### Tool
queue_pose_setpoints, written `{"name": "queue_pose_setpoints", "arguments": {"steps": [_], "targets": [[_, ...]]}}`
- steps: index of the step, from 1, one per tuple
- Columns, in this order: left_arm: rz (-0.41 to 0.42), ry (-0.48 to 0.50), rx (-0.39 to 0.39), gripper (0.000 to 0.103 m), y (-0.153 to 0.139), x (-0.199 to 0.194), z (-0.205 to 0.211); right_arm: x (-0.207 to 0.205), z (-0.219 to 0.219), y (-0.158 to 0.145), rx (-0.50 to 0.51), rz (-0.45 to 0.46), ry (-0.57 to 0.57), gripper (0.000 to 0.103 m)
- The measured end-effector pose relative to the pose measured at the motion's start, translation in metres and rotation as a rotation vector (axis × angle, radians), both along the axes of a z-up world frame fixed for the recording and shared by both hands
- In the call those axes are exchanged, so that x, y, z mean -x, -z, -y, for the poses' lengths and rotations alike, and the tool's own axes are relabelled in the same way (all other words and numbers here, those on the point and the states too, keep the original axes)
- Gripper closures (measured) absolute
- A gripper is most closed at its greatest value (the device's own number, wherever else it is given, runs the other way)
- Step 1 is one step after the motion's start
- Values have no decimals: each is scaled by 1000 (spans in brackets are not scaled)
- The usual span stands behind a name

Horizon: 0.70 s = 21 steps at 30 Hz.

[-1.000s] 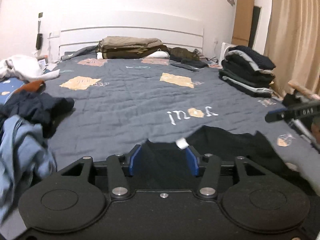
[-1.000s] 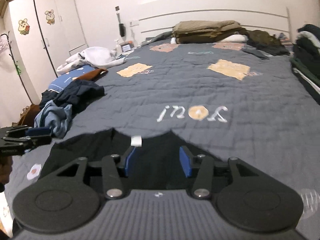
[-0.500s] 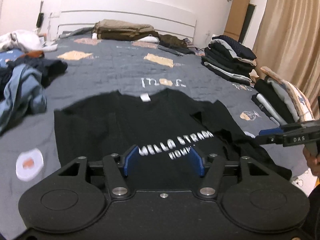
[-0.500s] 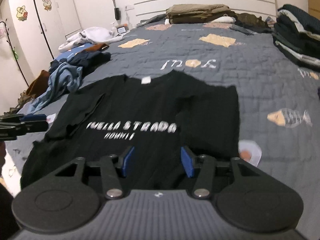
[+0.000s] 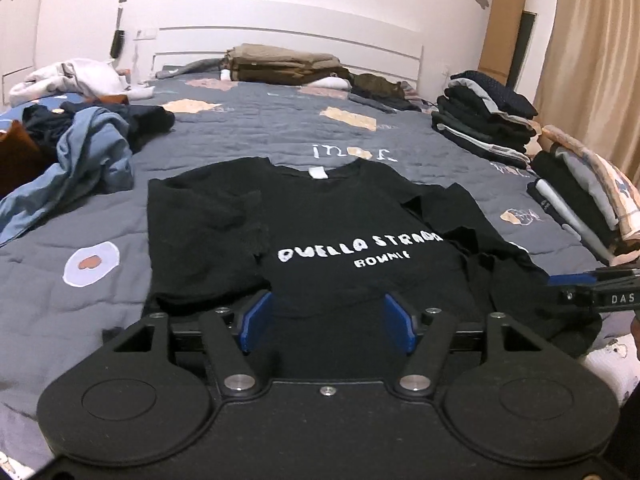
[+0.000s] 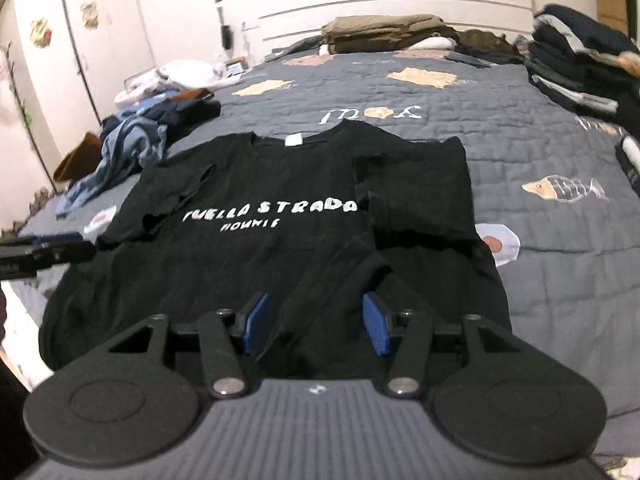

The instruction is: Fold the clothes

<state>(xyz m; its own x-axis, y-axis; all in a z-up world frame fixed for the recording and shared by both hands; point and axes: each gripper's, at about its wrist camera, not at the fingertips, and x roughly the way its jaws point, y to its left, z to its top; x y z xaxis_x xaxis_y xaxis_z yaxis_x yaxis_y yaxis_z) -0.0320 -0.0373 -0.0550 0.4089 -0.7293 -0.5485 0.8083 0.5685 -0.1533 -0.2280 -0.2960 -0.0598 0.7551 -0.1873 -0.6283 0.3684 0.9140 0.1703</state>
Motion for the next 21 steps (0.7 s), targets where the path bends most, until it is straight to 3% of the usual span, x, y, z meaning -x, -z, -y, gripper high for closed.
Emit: {"name": "queue_pose_setpoints", "arguments": {"steps": [21], "targets": [[29,-24,-15,39,-4,6,-18,12,-37,8,155,-62,-212,51]]}}
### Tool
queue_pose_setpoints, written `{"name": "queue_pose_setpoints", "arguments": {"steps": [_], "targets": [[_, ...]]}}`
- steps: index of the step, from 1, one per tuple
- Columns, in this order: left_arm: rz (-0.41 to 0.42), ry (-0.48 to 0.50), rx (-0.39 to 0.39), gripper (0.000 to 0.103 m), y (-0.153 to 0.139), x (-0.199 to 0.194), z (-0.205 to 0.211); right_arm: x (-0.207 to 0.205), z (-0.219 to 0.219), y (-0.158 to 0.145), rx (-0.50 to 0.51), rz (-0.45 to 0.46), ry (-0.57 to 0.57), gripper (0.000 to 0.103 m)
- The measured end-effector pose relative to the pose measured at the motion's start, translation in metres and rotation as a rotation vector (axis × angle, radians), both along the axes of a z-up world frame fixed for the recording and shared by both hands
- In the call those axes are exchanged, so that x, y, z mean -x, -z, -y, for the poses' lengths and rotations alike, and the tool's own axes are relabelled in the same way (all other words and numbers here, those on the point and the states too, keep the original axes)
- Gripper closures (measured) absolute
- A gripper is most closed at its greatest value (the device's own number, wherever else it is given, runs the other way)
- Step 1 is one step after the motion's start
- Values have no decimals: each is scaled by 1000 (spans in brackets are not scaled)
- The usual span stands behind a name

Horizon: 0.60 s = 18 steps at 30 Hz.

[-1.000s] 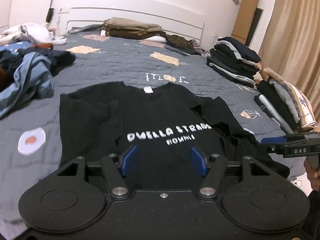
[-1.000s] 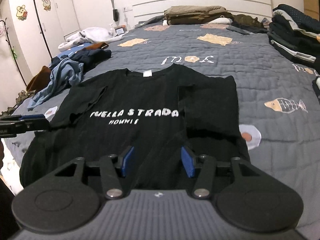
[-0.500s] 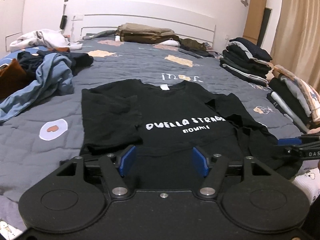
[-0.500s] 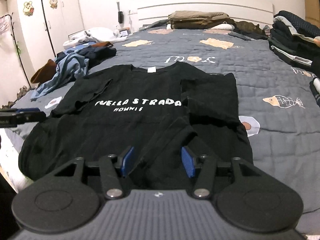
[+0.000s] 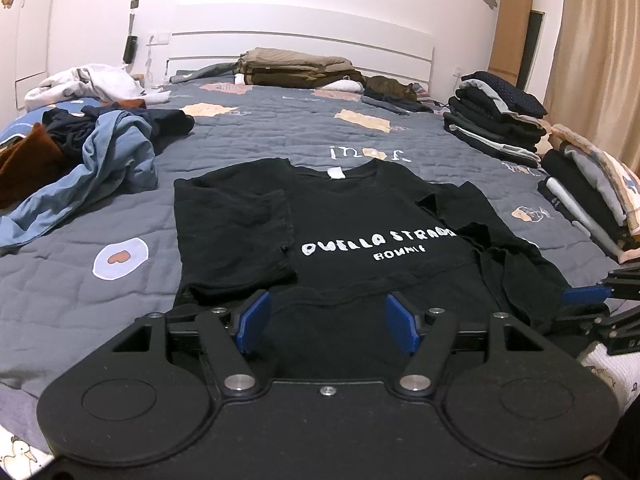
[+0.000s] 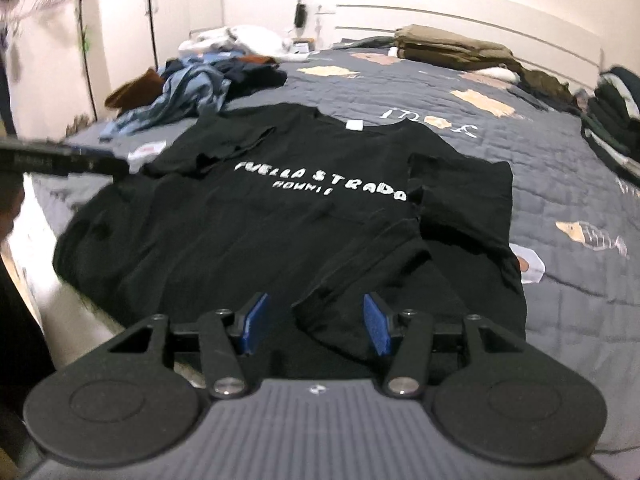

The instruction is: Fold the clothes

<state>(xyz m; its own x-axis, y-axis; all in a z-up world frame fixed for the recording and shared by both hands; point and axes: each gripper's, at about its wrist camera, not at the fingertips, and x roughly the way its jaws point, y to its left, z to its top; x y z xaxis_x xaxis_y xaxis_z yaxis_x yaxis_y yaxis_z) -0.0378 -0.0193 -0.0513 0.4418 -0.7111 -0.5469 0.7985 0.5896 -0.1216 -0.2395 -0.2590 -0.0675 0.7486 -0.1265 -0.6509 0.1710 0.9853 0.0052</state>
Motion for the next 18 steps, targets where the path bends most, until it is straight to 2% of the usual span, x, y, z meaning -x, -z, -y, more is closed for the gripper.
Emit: {"name": "queue_pose_setpoints", "arguments": {"steps": [2,10,14,18], "targets": [[3,3,4,36,-1,2,-1,-3,-5,2,18,-10,-20,51],[7,1,4,36,-3,3,-6,-18,-22,19,161,-89,-81,51],[4,0,9,35,-4,3,-9,-25,-16,25,168,-114,-36,51],[9,-5,9,35,-4,3,-11,-35,-7,29,120,-129,14,51]]}}
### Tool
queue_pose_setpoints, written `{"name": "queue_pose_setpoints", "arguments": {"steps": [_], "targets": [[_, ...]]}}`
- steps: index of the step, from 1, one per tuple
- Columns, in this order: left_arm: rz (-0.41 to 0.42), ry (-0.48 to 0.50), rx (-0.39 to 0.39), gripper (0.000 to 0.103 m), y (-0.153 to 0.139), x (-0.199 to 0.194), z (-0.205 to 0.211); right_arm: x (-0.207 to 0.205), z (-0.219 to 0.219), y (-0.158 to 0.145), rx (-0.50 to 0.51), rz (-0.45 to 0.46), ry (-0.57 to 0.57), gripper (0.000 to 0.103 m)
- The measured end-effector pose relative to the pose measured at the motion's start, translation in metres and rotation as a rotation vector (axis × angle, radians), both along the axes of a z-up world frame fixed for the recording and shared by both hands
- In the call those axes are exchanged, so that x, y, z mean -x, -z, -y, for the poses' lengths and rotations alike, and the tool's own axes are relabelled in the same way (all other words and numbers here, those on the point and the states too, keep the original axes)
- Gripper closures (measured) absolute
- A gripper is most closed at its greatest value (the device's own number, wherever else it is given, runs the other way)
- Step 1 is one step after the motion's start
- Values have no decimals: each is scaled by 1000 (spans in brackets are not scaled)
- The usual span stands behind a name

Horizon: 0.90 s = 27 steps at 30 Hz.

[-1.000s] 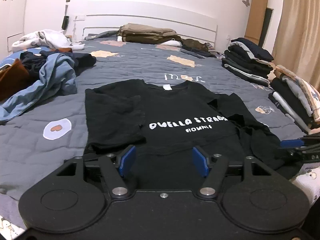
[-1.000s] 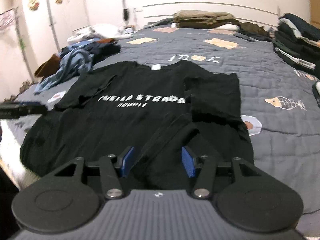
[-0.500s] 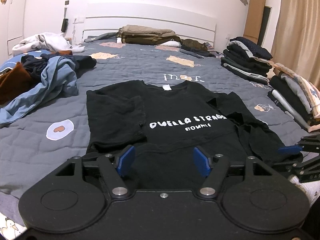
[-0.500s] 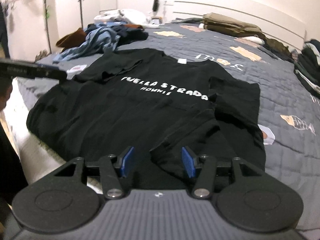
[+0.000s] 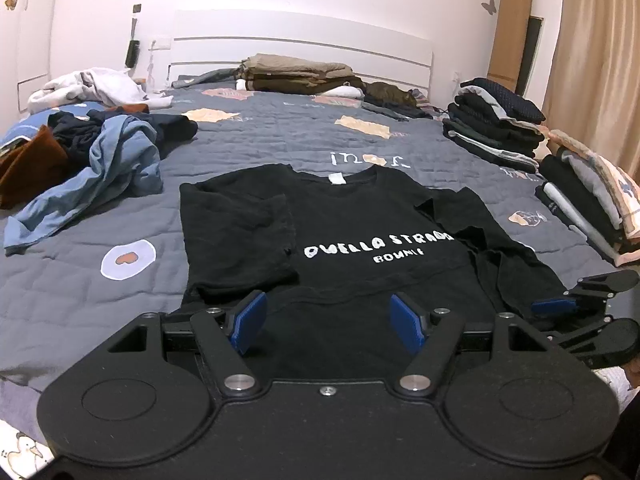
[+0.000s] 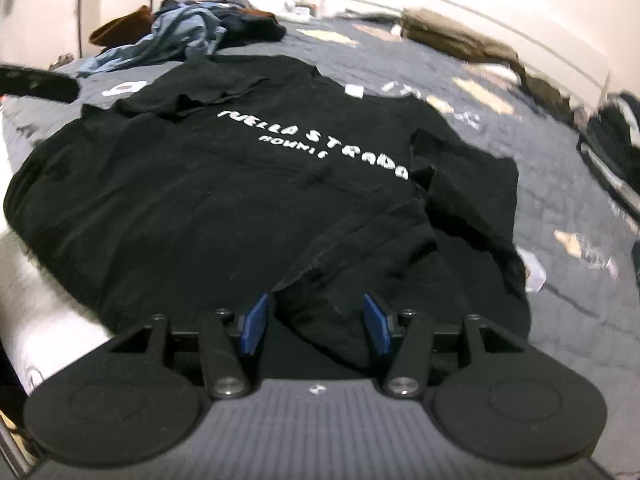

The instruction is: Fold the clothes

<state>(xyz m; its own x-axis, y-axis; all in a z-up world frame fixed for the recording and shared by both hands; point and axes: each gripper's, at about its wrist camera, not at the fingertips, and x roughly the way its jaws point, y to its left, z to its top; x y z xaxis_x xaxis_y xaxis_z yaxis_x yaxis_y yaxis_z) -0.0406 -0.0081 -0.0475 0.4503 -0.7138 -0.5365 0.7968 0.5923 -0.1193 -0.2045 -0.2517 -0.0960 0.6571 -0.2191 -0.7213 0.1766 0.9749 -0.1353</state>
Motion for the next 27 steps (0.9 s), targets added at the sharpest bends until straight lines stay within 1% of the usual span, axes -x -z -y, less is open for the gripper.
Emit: {"name": "queue_pose_setpoints", "arguments": {"steps": [6,11,17,19,22,24,27], "targets": [[-9,-4,-1,34,0,-1,-3,-6,6,1,-7,0,22,51],[-10,-6,-7,34,0,-1,-3,-12,14,0,-59,8,44,51],[-9,-1,-13,32,0,0,0,-10,12,0,-83,26,51,51],[-13,8,-11,32,0,1,0,-9,11,1,-81,23,50,51],[-38,47,18,32,-3,4,0,-8,9,1,-79,25,49,51],[-40,72,30,32,-4,7,1,-9,7,0,-76,29,47,51],[-39,101,30,32,-4,12,3,-9,6,-2,-79,42,46,51]]}}
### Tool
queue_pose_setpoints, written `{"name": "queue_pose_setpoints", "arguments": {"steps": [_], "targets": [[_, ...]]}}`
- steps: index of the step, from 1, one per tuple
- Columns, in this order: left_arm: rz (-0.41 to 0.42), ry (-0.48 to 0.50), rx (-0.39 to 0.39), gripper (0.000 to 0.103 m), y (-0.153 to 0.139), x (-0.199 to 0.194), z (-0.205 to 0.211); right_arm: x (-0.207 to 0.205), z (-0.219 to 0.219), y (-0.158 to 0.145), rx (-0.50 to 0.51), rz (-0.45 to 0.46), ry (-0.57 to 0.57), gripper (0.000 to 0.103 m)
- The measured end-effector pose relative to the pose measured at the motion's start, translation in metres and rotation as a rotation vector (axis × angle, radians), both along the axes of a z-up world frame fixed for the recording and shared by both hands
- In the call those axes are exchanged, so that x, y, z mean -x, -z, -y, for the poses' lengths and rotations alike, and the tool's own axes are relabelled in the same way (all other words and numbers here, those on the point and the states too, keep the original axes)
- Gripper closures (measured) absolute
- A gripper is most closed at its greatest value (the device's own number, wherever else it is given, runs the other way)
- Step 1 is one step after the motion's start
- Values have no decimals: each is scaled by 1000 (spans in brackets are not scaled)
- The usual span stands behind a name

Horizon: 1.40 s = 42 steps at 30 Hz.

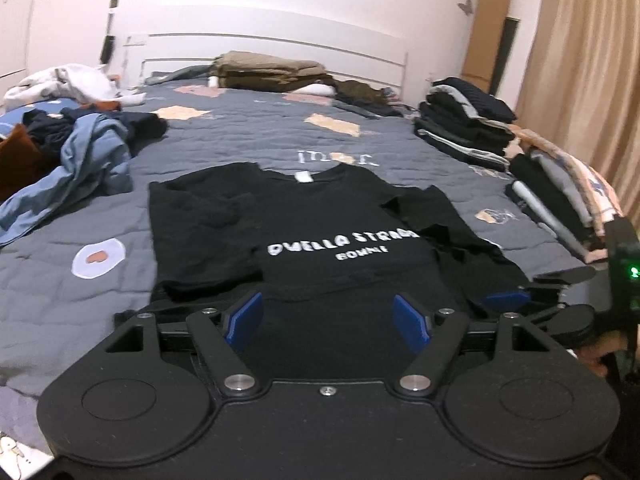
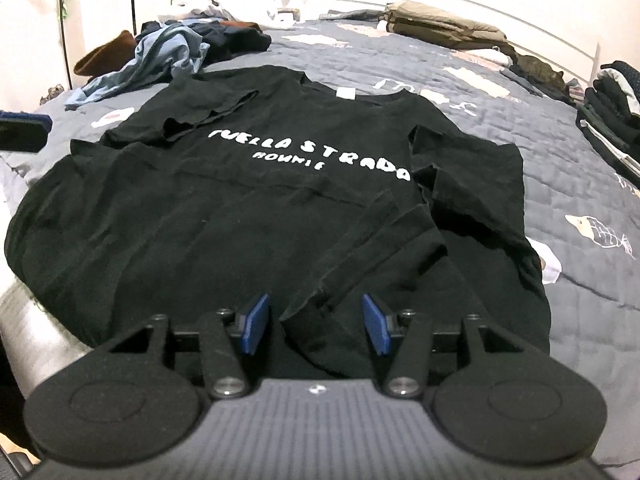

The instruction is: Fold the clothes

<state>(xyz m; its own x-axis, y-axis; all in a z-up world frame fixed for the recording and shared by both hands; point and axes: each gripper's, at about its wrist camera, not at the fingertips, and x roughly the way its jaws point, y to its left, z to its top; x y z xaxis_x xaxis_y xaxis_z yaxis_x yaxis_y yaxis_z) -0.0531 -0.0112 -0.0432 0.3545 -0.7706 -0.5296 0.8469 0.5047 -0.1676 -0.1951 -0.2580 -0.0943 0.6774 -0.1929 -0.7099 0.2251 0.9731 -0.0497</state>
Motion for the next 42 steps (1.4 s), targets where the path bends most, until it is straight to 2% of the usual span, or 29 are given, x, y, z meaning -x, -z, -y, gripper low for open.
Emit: {"name": "queue_pose_setpoints", "arguments": {"steps": [10,18,27,30,32,34,38,42], "targets": [[8,87,-29,31,6,13,9,-3,-1,2,-10,-10,-6,52],[13,86,-35,30,6,14,10,-2,1,3,-23,-13,6,56],[9,68,-36,28,6,11,8,-1,3,3,-37,-11,24,73],[13,63,-41,28,6,12,9,-1,4,2,-41,-6,34,80],[15,60,-44,28,7,11,8,0,5,0,-49,8,45,90],[18,55,-48,28,7,10,7,1,8,-2,-59,22,55,96],[20,9,-51,28,6,3,2,4,13,-7,-85,54,80,98],[-1,-107,-60,28,6,-16,-11,10,18,-16,-107,102,110,98]]}}
